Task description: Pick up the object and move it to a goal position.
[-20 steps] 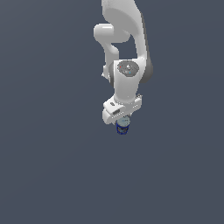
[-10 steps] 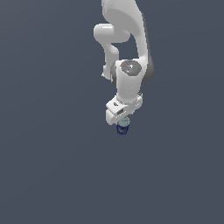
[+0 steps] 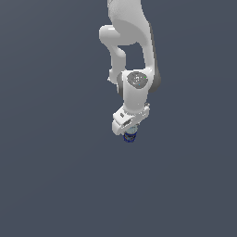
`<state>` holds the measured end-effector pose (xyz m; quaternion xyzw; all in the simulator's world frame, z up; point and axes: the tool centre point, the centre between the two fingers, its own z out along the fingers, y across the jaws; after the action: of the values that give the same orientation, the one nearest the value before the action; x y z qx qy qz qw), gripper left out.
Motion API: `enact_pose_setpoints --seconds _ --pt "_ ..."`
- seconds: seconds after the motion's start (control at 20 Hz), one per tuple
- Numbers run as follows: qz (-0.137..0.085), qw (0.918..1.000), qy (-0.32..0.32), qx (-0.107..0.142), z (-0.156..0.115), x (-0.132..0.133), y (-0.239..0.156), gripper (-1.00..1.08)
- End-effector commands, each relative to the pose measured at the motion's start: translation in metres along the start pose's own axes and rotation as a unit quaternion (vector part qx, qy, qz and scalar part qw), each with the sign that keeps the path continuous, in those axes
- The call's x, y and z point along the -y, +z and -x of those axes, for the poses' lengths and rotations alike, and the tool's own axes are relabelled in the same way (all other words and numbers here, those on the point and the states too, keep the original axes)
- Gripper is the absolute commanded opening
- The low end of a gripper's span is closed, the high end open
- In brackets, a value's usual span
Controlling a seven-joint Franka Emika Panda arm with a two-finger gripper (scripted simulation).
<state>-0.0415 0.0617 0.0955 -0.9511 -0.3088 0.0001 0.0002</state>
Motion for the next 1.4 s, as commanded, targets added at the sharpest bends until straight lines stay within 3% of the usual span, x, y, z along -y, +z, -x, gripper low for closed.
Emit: enact_pose_setpoints --seconds 0.0,0.3,0.35,1.0,1.35 --pt "0.000 1.0000 -0.001 0.000 0.000 0.000 0.011 1.00" --pt "0.000 1.0000 -0.001 0.000 0.000 0.000 0.021 1.00" --pt "0.000 1.0000 -0.001 0.000 0.000 0.000 0.021 -1.00" --pt "0.001 1.0000 -0.001 0.000 0.001 -0.004 0.019 -1.00" --pt "0.000 1.0000 -0.001 0.000 0.008 -0.034 0.002 -1.00"
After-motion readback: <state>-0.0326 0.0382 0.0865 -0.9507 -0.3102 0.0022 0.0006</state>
